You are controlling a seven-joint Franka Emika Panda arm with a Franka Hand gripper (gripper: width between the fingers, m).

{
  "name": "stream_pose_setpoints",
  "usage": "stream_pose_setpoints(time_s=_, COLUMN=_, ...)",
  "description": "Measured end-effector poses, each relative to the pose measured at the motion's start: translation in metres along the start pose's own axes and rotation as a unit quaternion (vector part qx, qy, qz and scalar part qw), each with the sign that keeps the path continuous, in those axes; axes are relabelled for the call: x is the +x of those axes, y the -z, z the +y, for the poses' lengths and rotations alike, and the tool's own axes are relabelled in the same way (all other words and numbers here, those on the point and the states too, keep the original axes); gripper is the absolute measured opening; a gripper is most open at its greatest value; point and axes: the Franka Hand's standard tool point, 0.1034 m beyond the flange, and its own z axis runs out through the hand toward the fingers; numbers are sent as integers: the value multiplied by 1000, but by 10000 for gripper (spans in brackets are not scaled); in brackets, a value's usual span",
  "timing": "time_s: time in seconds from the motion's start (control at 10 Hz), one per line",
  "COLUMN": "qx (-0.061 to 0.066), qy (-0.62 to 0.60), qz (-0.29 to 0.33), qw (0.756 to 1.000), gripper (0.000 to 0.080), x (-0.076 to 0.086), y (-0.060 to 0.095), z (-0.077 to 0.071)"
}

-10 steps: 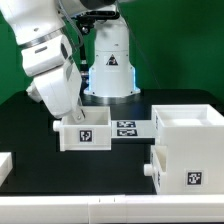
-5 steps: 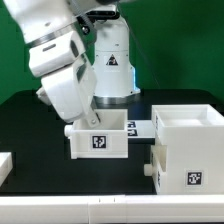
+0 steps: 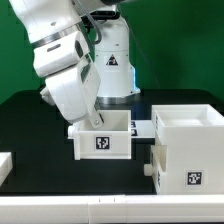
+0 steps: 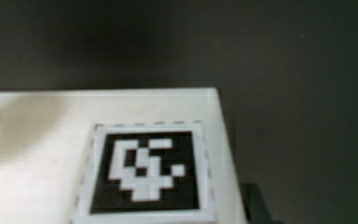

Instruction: Assemble drawer

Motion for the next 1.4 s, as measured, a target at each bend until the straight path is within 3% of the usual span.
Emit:
stream_pose_setpoints(time_s=0.5, qx=1, qy=12, qz=10, qw=1000, gripper=38, x=14, y=-16, z=8)
stream_pose_setpoints(time_s=1.1, qx=3, qy=13, qz=13, qw=1000, gripper=38, x=11, y=-20, z=6)
stream_pose_setpoints(time_s=1.2, qx=-18, qy=45, qz=4, qw=999, gripper=38, x=8, y=-20, z=10)
stream_pose_setpoints(time_s=1.4, qx=-23, qy=51, qz=1, qw=998, gripper=38, x=10, y=-23, z=9)
